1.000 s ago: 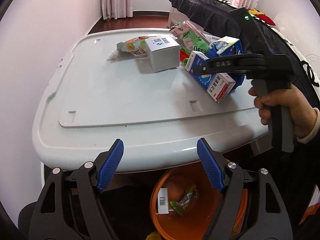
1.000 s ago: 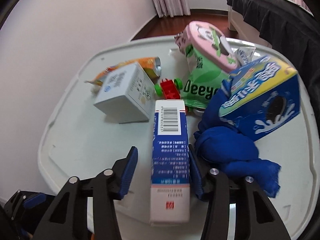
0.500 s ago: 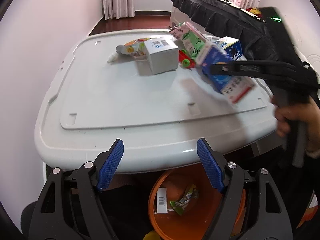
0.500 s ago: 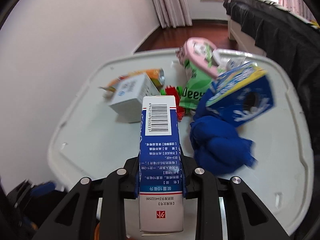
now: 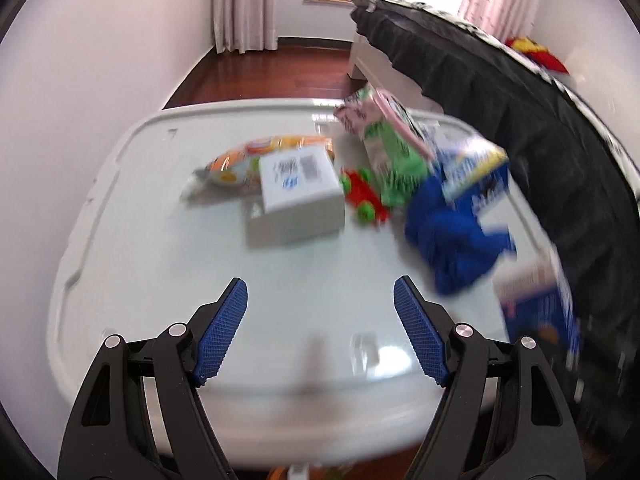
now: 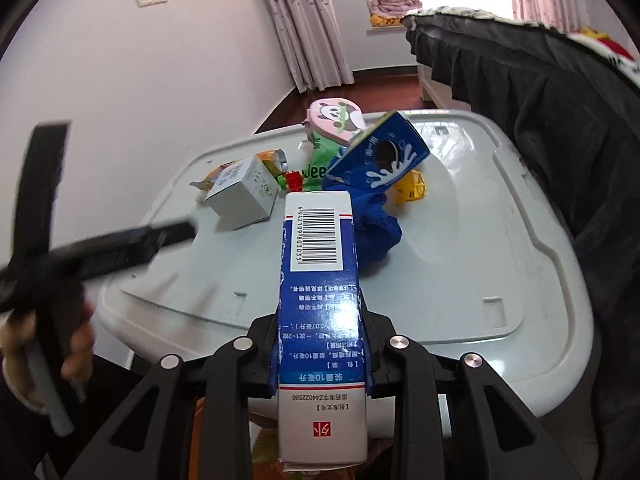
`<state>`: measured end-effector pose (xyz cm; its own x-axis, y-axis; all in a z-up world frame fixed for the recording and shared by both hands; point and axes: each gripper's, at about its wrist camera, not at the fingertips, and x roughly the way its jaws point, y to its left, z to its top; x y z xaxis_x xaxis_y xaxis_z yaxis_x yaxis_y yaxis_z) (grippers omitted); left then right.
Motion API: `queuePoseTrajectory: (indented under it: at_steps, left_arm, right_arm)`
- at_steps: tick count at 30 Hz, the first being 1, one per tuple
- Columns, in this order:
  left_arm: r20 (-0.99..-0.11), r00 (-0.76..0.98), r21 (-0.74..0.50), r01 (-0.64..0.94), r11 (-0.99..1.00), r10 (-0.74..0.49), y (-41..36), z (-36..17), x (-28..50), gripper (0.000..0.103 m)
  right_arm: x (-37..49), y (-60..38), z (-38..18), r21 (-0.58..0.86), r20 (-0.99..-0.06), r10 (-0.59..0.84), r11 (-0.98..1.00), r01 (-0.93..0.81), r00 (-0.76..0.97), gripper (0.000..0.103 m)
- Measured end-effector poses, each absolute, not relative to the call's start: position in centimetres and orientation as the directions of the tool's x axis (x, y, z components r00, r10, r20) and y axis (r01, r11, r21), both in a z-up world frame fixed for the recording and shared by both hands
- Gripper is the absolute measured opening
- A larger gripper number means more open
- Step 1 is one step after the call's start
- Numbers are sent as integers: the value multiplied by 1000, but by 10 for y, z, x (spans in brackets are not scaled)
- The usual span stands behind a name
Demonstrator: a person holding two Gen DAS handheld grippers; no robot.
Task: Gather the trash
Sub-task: 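Grasp the blue-white milk carton with the right tool while the left tool grasps the white box, then move both items over the orange bucket and release them from both tools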
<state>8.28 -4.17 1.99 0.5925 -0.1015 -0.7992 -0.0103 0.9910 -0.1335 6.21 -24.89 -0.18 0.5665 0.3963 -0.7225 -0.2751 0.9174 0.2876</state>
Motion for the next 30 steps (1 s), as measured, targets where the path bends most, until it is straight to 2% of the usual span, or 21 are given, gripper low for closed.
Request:
queuePoseTrajectory:
  at_steps: [6,15,20,21,22,30]
  left_arm:
    - [-776,620,-191,-58,980,-115,-40,24,132,74]
    - [-822,555,-244,-143,959,-126,-18,-6,181,74]
    - [-843,532,-179,-131,975,-83,-27,-28,195,74]
    - [-841,536,-162,-128,978,-69,-29,-31,196,73]
    - [-841,538,-151,-125,981,-61,-31,-35,196,61]
    - [-810,584,-156,-118,981,-59,-31,-33,180,60]
  right_arm:
    - [65,-255,-4,289,-712,391,920,-264,583,29]
    - [68,-259,-9,315,-710,408,913,-259,574,29]
    - [73,-255,-12,319,-717,414,910,-265,561,29]
    - [74,-255,-12,316,-718,414,910,-267,560,29]
    - [75,-254,-12,314,-718,413,911,-268,560,29]
    - [78,-253,-15,314,-724,410,912,-263,555,29]
